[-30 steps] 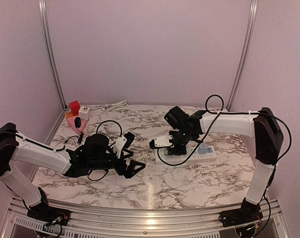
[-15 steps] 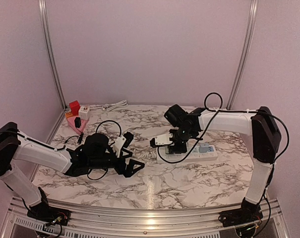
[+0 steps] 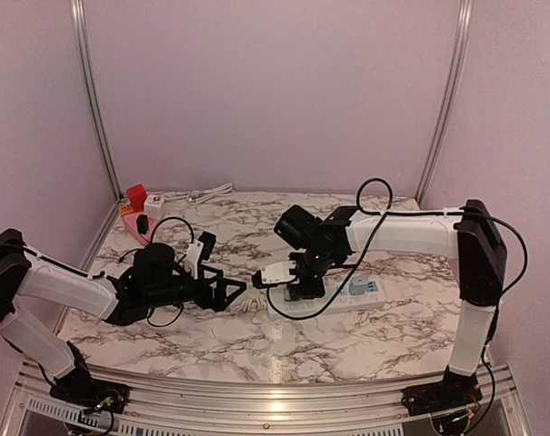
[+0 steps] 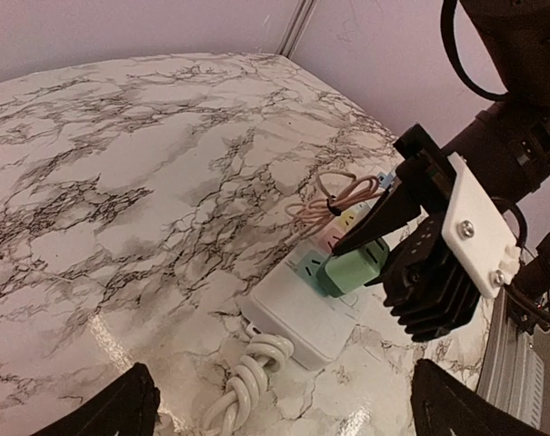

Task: Insert the plug
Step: Insert the socket into the socket slot.

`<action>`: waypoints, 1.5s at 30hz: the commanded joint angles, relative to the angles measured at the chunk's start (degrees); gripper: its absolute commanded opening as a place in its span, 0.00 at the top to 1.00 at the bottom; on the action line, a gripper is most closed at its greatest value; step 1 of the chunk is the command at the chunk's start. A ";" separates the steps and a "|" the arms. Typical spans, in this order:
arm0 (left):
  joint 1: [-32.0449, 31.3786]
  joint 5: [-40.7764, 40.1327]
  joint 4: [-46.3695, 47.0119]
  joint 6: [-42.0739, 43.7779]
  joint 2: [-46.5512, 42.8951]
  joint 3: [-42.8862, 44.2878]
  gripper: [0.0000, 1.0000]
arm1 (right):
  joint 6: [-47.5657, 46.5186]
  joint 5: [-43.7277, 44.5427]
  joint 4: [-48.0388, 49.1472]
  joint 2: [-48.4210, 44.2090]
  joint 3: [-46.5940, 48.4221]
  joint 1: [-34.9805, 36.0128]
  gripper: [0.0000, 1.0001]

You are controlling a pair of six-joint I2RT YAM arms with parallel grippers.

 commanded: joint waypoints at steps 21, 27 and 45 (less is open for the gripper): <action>5.42 -8.02 7.39 -7.21 -8.92 -7.91 0.01 | 4.29 -5.75 -7.01 13.36 0.06 -0.87 1.00; 5.52 -7.60 7.91 -7.72 -8.13 -7.83 0.01 | 3.51 -5.84 -6.29 15.24 0.36 -2.44 1.00; 5.87 -7.23 8.99 -8.53 -6.40 -7.92 0.01 | 3.78 -2.29 -8.55 18.51 6.57 -2.38 1.00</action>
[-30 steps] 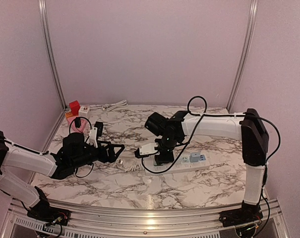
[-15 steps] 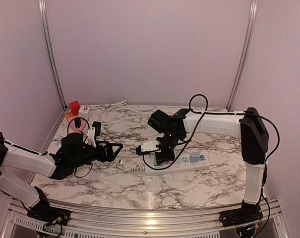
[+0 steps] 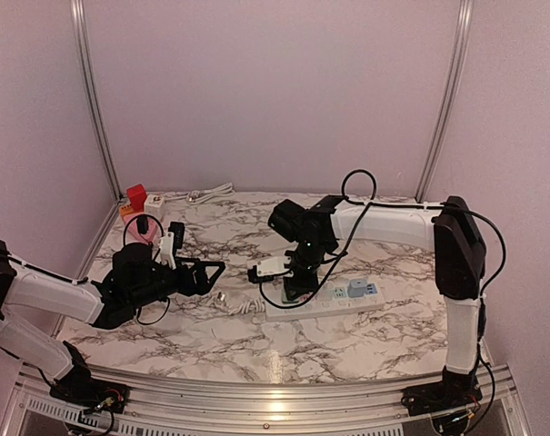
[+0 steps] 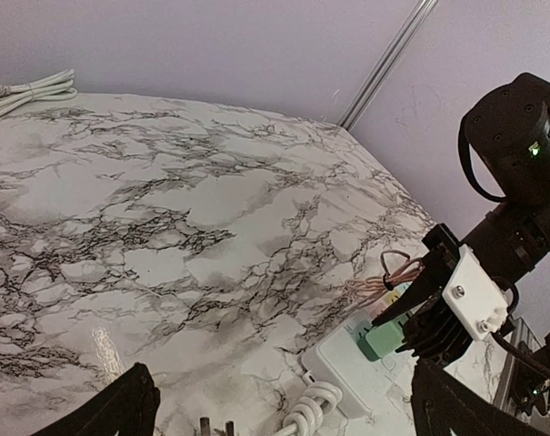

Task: Insert the plug
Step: Insert the socket into the socket slot.

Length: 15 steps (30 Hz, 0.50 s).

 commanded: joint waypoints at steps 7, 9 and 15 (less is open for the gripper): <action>0.42 0.42 3.22 -0.66 1.30 -0.70 0.01 | 1.38 3.82 -0.16 7.24 -0.05 0.81 0.97; 0.49 0.46 3.32 -0.68 1.27 -0.73 0.01 | 1.27 4.20 -0.66 6.74 1.08 0.96 0.96; 0.60 0.38 3.40 -0.57 1.15 -0.90 0.01 | 1.38 4.85 -1.89 4.83 3.85 1.48 0.96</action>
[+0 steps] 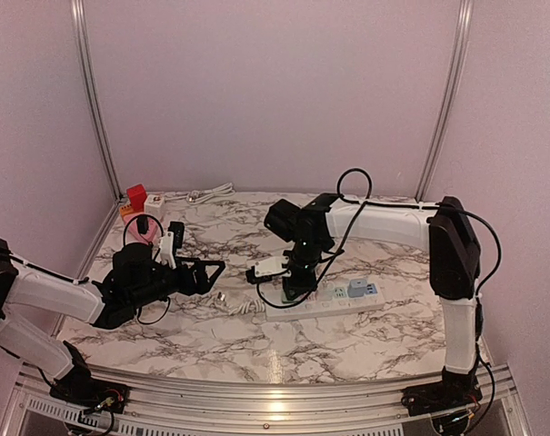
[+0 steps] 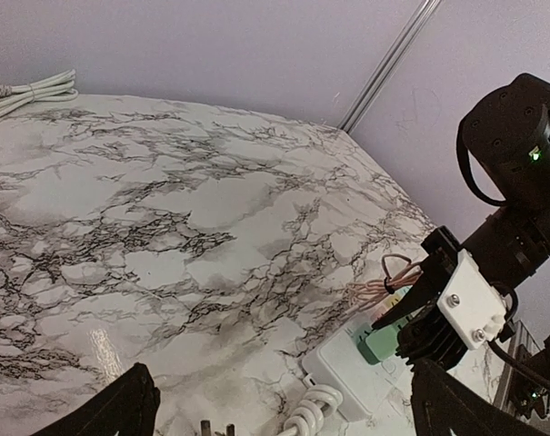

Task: Insert the plug
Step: Insert the socket into the socket slot.

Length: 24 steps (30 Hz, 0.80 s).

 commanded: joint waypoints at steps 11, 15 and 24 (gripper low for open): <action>0.54 0.92 2.72 -0.49 1.19 -0.64 0.01 | 0.92 4.68 1.43 -1.98 0.07 1.56 0.96; 0.61 1.01 2.86 -0.59 1.37 -0.72 0.01 | 0.86 4.40 1.75 -3.14 -0.18 1.66 0.95; 0.71 1.30 3.34 -0.78 1.90 -0.78 0.01 | 0.62 3.90 1.88 -4.40 -0.72 1.62 0.93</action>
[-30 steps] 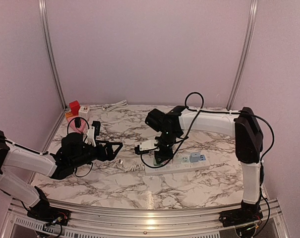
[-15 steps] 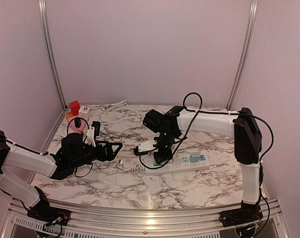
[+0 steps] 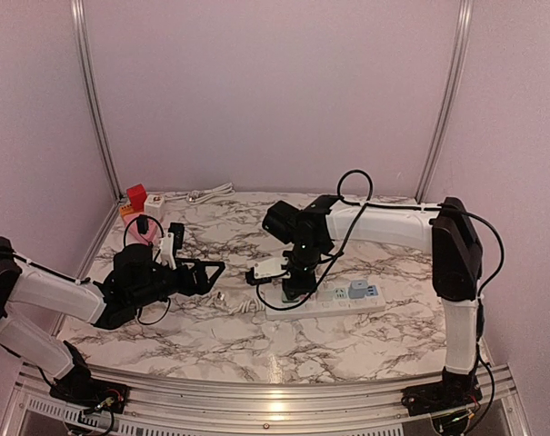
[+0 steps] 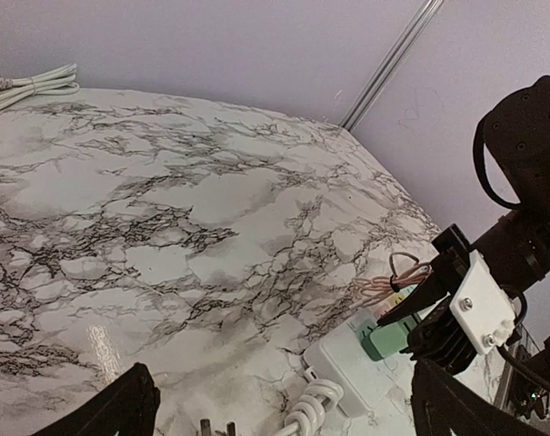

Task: Insert the plug
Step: Insert the socket into the socket slot.

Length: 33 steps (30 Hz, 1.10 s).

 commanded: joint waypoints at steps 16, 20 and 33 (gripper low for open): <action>0.43 1.75 3.43 -1.36 2.16 -0.42 0.01 | -0.13 0.89 2.33 -7.02 -0.96 0.47 0.85; 0.43 1.89 3.64 -1.60 2.30 -0.51 0.01 | 0.14 1.10 3.28 -6.26 -1.75 0.45 0.85; 0.43 2.03 3.92 -1.89 1.96 -0.86 0.01 | 0.10 0.72 5.39 -3.58 -2.33 0.40 0.84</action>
